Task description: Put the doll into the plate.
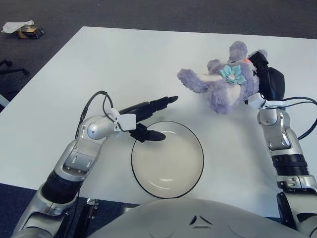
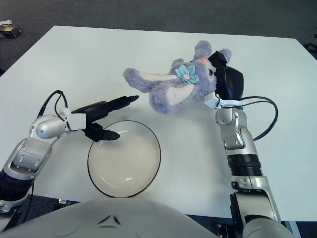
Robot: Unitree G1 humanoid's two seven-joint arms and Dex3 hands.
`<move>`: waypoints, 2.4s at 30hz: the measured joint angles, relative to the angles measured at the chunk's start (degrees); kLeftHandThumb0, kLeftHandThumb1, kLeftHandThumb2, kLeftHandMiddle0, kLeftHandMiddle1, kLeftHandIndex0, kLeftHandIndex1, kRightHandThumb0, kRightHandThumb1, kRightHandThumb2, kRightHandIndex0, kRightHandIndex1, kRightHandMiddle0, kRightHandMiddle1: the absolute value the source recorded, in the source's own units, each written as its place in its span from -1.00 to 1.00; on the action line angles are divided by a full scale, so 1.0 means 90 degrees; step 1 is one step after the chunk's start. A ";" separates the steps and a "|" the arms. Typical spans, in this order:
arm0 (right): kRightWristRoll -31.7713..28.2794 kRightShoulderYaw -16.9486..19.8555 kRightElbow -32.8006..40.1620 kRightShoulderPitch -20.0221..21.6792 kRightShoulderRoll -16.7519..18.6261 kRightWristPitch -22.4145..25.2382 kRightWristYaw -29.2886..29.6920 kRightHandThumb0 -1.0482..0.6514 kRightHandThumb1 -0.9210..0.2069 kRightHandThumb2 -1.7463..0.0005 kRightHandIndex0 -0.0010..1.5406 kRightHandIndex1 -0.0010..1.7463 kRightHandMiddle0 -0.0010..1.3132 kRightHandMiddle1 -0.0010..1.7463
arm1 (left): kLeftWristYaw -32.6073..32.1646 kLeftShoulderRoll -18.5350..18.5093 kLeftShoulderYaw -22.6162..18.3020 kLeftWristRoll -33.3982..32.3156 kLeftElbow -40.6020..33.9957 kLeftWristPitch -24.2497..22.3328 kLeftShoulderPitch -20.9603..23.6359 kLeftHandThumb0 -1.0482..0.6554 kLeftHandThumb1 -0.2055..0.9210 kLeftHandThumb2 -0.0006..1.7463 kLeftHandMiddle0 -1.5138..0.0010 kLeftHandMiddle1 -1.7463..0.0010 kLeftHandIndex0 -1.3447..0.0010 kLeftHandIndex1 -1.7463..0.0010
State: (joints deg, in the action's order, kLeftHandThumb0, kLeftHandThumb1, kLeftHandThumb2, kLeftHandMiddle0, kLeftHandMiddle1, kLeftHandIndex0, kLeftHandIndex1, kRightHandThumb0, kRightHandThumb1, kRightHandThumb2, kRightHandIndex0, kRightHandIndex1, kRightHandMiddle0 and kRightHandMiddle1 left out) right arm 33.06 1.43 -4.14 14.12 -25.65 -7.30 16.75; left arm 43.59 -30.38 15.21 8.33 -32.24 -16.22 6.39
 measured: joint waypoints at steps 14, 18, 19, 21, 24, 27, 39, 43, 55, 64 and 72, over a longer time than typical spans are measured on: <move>0.0000 0.0000 0.0001 0.0003 0.0001 0.0057 -0.0001 0.23 0.48 -0.82 0.03 0.98 -0.17 1.00 | -0.0591 0.0109 0.0617 0.0665 0.0266 -0.0074 -0.0106 -1.00 1.00 -0.60 0.96 0.93 1.00 1.00; -0.0016 0.0005 0.0003 0.0004 0.0005 0.0079 -0.0004 0.23 0.52 -0.85 0.05 1.00 -0.14 1.00 | -0.1071 0.0276 0.0670 0.0849 0.0564 0.0426 -0.0370 -0.98 1.00 -0.66 0.95 0.91 1.00 1.00; -0.0041 0.0011 0.0003 0.0004 0.0008 0.0084 -0.0005 0.23 0.55 -0.87 0.06 1.00 -0.12 1.00 | -0.1194 0.0306 0.0668 0.0880 0.0620 0.0585 -0.0430 -0.97 1.00 -0.68 0.94 0.91 1.00 1.00; -0.0076 0.0024 0.0003 0.0006 0.0019 0.0084 -0.0006 0.23 0.57 -0.89 0.08 1.00 -0.11 1.00 | -0.1431 0.0343 0.0656 0.0912 0.0722 0.0917 -0.0522 -0.96 1.00 -0.70 0.94 0.90 1.00 1.00; -0.0103 0.0040 0.0003 0.0006 0.0031 0.0087 -0.0007 0.23 0.59 -0.90 0.08 1.00 -0.10 1.00 | -0.1700 0.0378 0.0634 0.0943 0.0890 0.1397 -0.0612 -0.95 1.00 -0.73 0.94 0.89 1.00 1.00; -0.0110 0.0042 0.0003 0.0006 0.0037 0.0092 -0.0008 0.23 0.55 -0.87 0.06 1.00 -0.12 1.00 | -0.2151 0.0460 0.0629 0.1040 0.1332 0.2145 -0.0641 -0.93 0.98 -0.75 0.91 0.87 0.98 0.99; -0.0110 0.0046 0.0004 0.0009 0.0040 0.0096 -0.0019 0.23 0.49 -0.83 0.03 1.00 -0.16 1.00 | -0.4279 0.0941 0.0590 0.1799 0.3855 0.5355 -0.0253 -0.89 1.00 -0.79 0.87 0.73 1.00 0.78; -0.0121 0.0061 0.0004 0.0010 0.0040 0.0095 -0.0045 0.23 0.48 -0.82 0.03 0.98 -0.17 1.00 | -0.4682 0.1022 0.0534 0.1938 0.4280 0.6001 0.0007 -0.87 0.99 -0.79 0.87 0.69 1.00 0.73; -0.0127 0.0089 0.0007 0.0009 0.0038 0.0088 -0.0076 0.23 0.47 -0.81 0.02 0.99 -0.17 1.00 | -0.5360 0.1260 0.0440 0.2169 0.5178 0.7042 0.0463 -0.81 0.97 -0.78 0.98 0.45 1.00 0.65; -0.0126 0.0092 0.0011 0.0009 0.0037 0.0088 -0.0138 0.23 0.47 -0.81 0.02 0.99 -0.18 1.00 | -0.5653 0.1298 0.0426 0.2554 0.5590 0.7385 0.0705 -0.83 1.00 -0.74 1.00 0.44 1.00 0.69; -0.0122 0.0092 0.0013 0.0009 0.0035 0.0087 -0.0185 0.23 0.46 -0.80 0.03 0.97 -0.18 1.00 | -0.6123 0.1402 0.0398 0.2839 0.6000 0.7625 0.0969 -0.84 0.99 -0.72 0.99 0.40 1.00 0.64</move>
State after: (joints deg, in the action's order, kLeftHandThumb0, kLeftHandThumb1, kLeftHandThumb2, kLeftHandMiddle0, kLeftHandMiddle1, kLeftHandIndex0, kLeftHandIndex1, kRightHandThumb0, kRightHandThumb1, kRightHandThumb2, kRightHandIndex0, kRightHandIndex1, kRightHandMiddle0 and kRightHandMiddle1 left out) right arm 31.95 2.26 -4.03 14.20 -25.33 -6.52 15.08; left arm -11.52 -17.76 18.79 33.88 21.75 52.40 15.11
